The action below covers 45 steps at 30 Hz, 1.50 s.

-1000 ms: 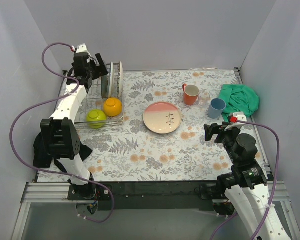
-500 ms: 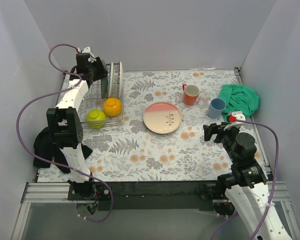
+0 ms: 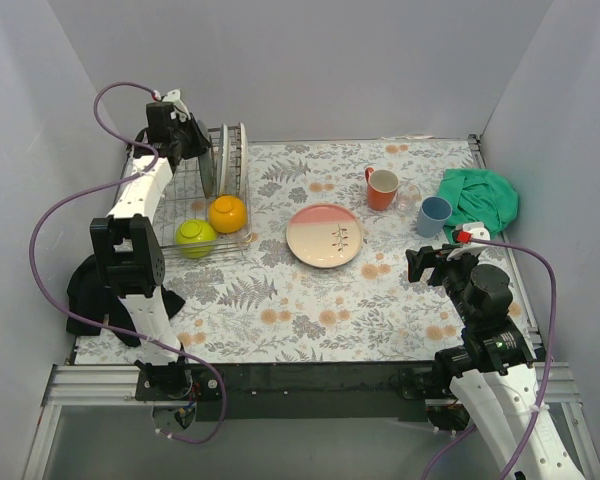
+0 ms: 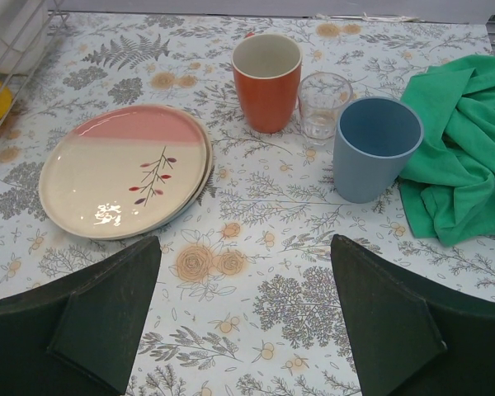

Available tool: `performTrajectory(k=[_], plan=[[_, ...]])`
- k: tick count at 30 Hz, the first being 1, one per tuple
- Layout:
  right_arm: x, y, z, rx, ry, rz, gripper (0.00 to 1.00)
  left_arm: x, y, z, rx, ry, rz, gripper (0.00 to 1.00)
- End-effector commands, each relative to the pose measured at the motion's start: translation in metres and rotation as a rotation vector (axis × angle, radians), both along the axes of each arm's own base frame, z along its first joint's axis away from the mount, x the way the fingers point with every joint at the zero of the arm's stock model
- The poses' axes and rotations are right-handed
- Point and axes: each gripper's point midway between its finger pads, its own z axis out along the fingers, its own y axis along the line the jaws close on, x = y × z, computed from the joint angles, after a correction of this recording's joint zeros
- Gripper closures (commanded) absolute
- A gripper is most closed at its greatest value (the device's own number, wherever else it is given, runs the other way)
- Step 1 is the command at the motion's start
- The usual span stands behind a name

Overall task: Unload the mixed dishes from the dish rack
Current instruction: Pick up the plate from the dish rack.

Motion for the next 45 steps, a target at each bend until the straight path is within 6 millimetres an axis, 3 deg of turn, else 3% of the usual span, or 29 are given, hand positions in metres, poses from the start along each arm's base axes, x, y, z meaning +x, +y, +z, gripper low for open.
performTrajectory(k=[1, 7, 17, 22, 25, 28, 29, 36, 38, 40, 41, 43, 44, 45], plan=[[0.004, 0.001, 0.015, 0.001, -0.053, 0.003, 0.08, -0.012, -0.009, 0.102, -0.002, -0.203, -0.048, 1.0], [0.003, 0.001, 0.015, 0.002, -0.054, 0.003, 0.08, -0.025, -0.003, 0.154, 0.032, -0.302, -0.03, 1.0], [0.002, 0.002, 0.016, 0.005, -0.061, 0.008, 0.08, -0.065, 0.002, 0.234, 0.063, -0.449, -0.01, 1.0], [0.002, 0.001, 0.018, 0.008, -0.066, 0.006, 0.08, -0.088, -0.004, 0.267, 0.047, -0.509, -0.041, 1.0], [0.002, 0.001, 0.018, 0.009, -0.068, 0.006, 0.08, -0.103, -0.02, 0.285, 0.051, -0.55, -0.08, 1.0], [0.001, 0.001, 0.018, 0.01, -0.071, 0.007, 0.08, -0.12, -0.059, 0.295, 0.093, -0.588, -0.163, 1.0], [0.001, 0.001, 0.018, 0.009, -0.071, 0.006, 0.08, -0.127, -0.084, 0.295, 0.122, -0.6, -0.203, 1.0], [-0.001, -0.003, 0.023, 0.017, -0.094, -0.014, 0.08, -0.168, -0.19, 0.281, 0.212, -0.626, -0.405, 1.0], [-0.002, -0.005, 0.025, 0.022, -0.102, -0.025, 0.09, -0.187, -0.226, 0.27, 0.237, -0.628, -0.482, 1.0], [-0.002, -0.007, 0.025, 0.023, -0.104, -0.033, 0.09, -0.195, -0.244, 0.262, 0.313, -0.641, -0.503, 1.0], [-0.002, -0.008, 0.025, 0.026, -0.106, -0.04, 0.09, -0.211, -0.273, 0.246, 0.337, -0.631, -0.569, 1.0], [-0.002, -0.009, 0.026, 0.028, -0.111, -0.047, 0.08, -0.219, -0.286, 0.231, 0.443, -0.639, -0.57, 1.0], [-0.002, -0.01, 0.027, 0.029, -0.116, -0.054, 0.08, -0.234, -0.307, 0.216, 0.47, -0.643, -0.618, 1.0], [-0.003, -0.011, 0.028, 0.03, -0.118, -0.057, 0.08, -0.236, -0.313, 0.206, 0.5, -0.637, -0.617, 1.0]])
